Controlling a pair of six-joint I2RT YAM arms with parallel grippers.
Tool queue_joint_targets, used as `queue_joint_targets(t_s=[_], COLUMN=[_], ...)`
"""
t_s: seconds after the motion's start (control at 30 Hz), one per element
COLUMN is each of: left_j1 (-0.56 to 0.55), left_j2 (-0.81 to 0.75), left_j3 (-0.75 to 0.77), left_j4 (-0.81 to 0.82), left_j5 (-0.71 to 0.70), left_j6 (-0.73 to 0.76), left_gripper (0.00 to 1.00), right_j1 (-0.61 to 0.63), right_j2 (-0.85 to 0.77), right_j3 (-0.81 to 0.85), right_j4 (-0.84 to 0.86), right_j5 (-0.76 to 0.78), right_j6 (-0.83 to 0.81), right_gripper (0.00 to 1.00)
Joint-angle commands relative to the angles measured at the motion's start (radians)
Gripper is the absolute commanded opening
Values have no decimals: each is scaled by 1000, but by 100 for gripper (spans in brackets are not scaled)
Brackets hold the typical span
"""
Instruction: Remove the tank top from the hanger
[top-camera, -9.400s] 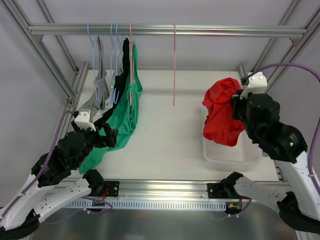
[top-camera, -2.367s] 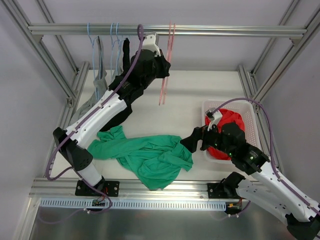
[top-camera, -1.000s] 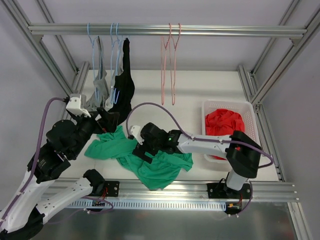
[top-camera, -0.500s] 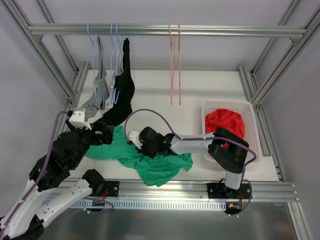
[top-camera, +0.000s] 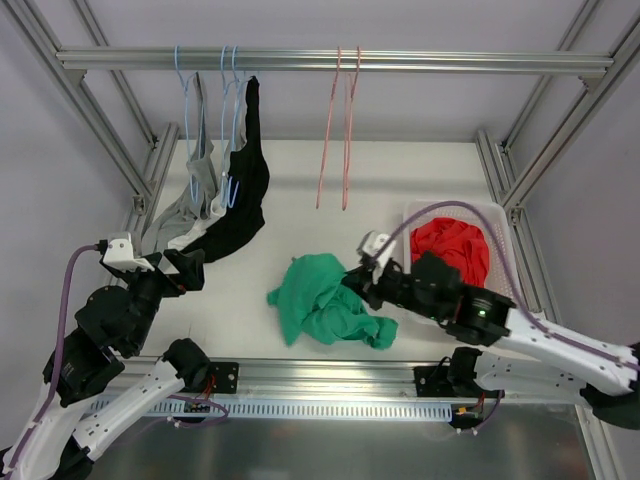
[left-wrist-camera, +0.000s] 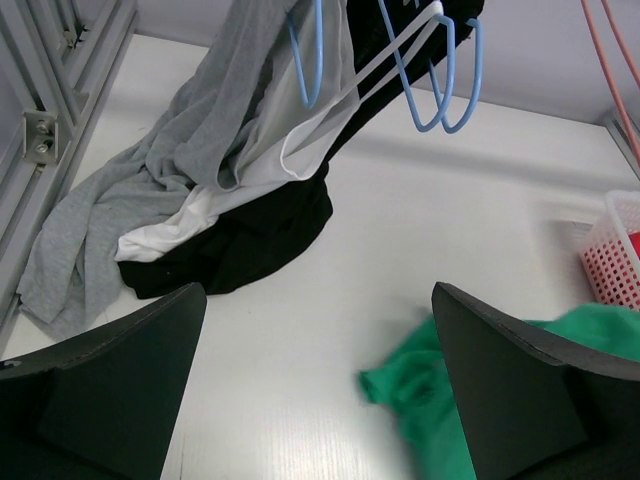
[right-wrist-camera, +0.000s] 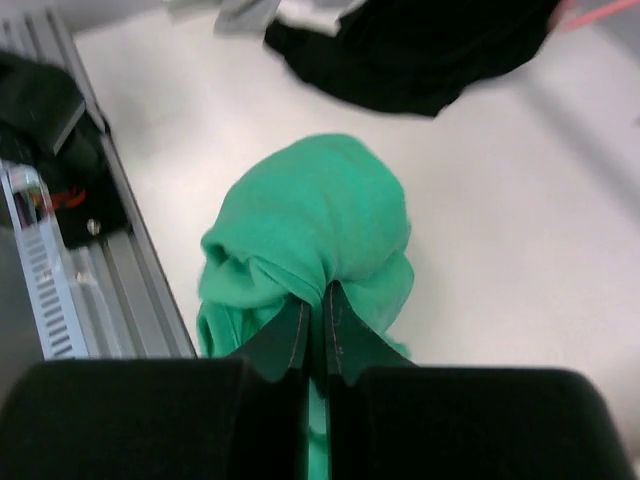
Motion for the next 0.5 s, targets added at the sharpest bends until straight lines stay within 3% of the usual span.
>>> queue_joint_targets(t_s=[0.0,0.2,0.37,0.47], left_j1=[-5,-5,-5,-5], left_j2=[10,3,3,1], left_j3=[-9,-9,-7,-7], left_j4=[16,16,14,16], left_j5=[-30,-33,-30,-27], left_j6=[-16,-25,-27,-28], left_gripper=[99,99,98,99], right_j1=[2,2,-1,-24], right_j2=[-152,-274,-156,-85], right_j3=[94,353,651,786], right_j4=[-171,-451,-655,-676], right_j5=[155,434,747,887], right_j6=[19,2,-27,-91], right_gripper=[0,0,0,0])
